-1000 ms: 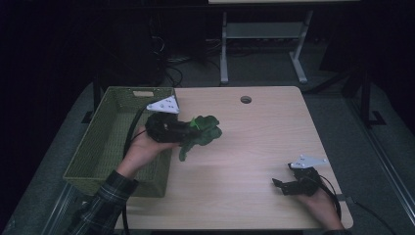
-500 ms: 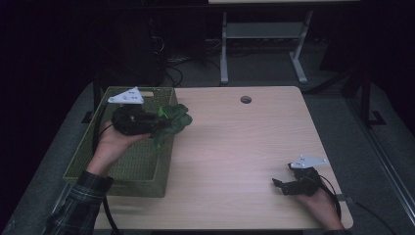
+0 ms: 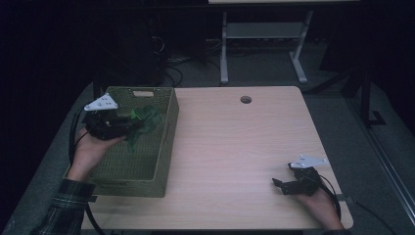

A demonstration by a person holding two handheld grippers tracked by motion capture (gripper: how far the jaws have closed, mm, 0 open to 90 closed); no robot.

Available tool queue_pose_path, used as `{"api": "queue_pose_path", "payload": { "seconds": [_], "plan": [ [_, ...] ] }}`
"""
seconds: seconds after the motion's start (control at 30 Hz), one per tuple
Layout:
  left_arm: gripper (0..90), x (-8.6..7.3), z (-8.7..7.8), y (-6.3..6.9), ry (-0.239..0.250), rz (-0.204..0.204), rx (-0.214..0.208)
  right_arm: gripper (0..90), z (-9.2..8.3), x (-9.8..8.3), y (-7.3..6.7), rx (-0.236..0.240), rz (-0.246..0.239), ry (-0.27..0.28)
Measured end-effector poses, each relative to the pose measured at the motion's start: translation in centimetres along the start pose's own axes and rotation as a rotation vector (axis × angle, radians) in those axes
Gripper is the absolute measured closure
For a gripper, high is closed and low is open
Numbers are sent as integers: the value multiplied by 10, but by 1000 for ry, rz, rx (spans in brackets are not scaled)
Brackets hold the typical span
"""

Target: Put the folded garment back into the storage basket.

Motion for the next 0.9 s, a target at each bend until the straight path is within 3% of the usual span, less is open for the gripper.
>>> {"api": "queue_pose_path", "payload": {
  "seconds": [0.13, 0.37, 0.67, 0.73, 0.9],
  "plan": [
    [752, -19, 13, -7, -40, 4, 32, 125, 0, 0, 0, 0, 1, -1],
    [752, -44, 34, -14, -93, -19, 39, 125, 0, 0, 0, -1, 0, 0],
    [741, -70, 61, -9, -176, -47, 6, 125, 0, 0, 0, -2, 1, 1],
    [736, -76, 67, -7, -215, -45, -5, 125, 0, 0, 0, -2, 0, 1],
    [726, -80, 69, -3, -243, -38, -30, 125, 0, 0, 0, -2, 1, 1]
  ]
}}
Point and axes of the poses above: each handheld gripper's, and its own axes: z roughly forward along the jaws, x roughly out of its top, y roughly to its right, the point moved 6 cm from there along z, roughly forward along the jaws, and after that the axes turned 15 degrees about x, right-handed, at the moved point
